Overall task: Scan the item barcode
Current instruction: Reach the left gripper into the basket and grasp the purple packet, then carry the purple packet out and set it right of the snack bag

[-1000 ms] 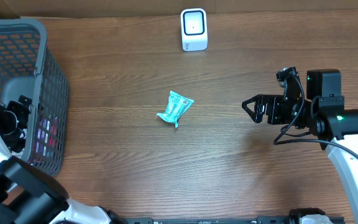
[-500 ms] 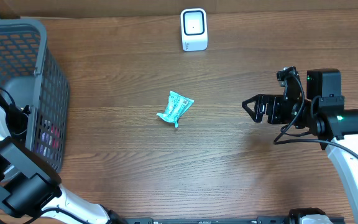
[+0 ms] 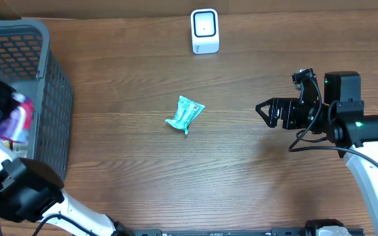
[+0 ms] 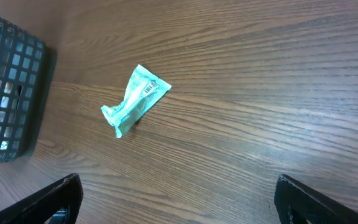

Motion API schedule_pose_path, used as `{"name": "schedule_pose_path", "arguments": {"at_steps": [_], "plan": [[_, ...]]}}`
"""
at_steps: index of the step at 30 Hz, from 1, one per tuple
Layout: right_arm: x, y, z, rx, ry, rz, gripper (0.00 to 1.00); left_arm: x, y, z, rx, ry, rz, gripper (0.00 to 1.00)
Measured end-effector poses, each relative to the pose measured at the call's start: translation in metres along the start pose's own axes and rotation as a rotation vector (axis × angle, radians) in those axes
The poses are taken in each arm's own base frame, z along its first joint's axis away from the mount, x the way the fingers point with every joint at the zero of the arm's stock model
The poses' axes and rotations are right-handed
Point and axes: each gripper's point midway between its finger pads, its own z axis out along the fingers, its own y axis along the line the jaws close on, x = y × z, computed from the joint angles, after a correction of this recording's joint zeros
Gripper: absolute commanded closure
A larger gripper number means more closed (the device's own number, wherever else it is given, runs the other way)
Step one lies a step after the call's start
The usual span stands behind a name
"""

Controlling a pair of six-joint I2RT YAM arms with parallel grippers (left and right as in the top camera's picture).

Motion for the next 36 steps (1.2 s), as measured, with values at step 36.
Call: {"name": "schedule_pose_path", "arguments": {"at_steps": [36], "plan": [[0.003, -0.001, 0.0, 0.002, 0.01, 0.005, 0.01, 0.358, -0.294, 0.097, 0.165, 0.157, 1.144, 0.96]]}}
